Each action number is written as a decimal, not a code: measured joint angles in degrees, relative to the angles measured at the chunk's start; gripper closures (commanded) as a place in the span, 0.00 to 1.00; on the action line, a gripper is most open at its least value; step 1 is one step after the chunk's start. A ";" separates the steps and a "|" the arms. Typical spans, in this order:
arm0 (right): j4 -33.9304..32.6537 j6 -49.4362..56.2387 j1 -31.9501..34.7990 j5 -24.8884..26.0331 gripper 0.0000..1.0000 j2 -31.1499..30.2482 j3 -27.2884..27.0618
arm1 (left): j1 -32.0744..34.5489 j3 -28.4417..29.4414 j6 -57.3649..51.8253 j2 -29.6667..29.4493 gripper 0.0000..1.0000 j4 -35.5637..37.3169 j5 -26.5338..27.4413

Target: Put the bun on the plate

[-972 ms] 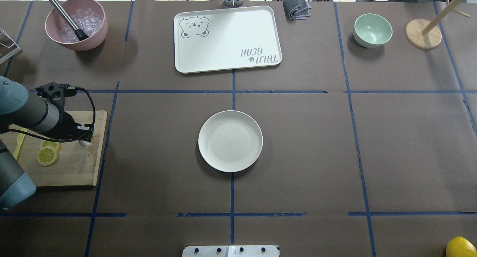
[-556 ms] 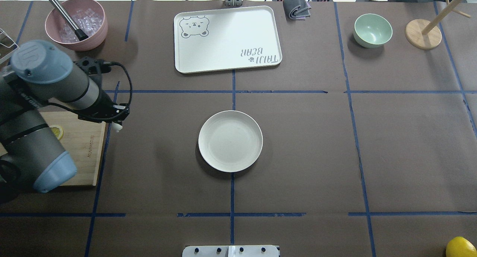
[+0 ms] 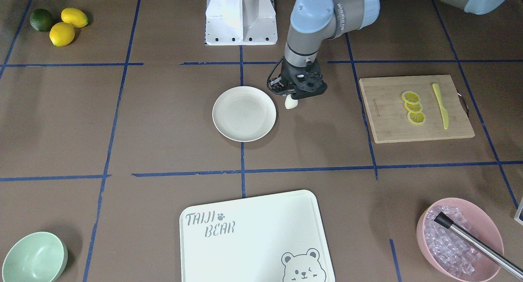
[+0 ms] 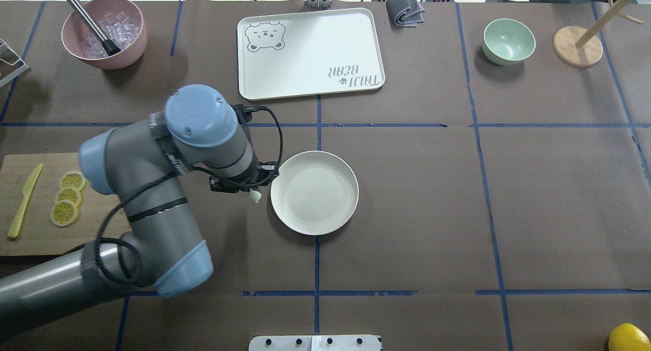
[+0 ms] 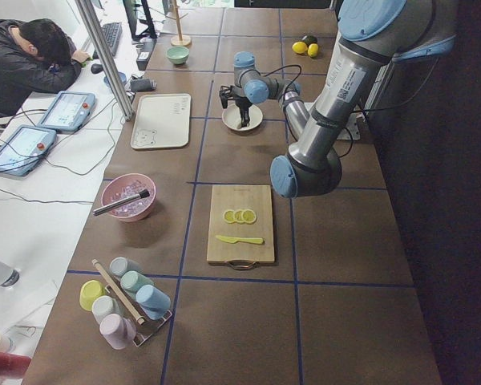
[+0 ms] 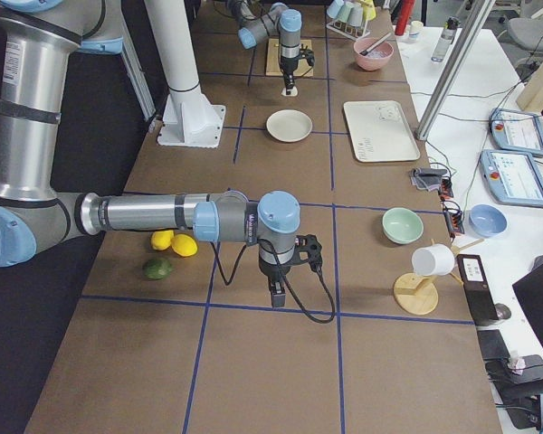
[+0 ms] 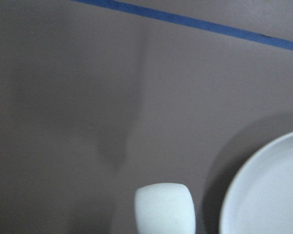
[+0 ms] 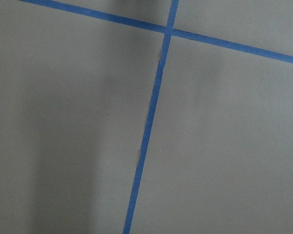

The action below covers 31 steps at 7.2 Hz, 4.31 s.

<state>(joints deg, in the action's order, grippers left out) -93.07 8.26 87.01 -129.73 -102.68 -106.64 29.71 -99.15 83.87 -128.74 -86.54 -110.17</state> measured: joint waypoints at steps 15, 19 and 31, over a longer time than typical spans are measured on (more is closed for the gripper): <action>-0.18 -0.09 0.00 -0.05 0.00 0.38 0.65 | 0.76 9.24 -8.38 -6.49 0.00 -1.41 -1.34; -0.16 -0.09 0.00 -0.08 0.00 0.23 0.72 | 18.55 -13.21 -43.88 18.49 0.00 7.24 -14.53; -0.17 -0.09 0.00 -0.17 0.00 0.02 1.09 | 59.32 2.80 -89.51 45.63 0.00 -2.70 -24.93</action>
<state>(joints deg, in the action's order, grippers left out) -93.25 8.17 87.01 -129.90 -102.65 -105.55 89.03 -96.34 -5.64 -83.11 -89.24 -135.10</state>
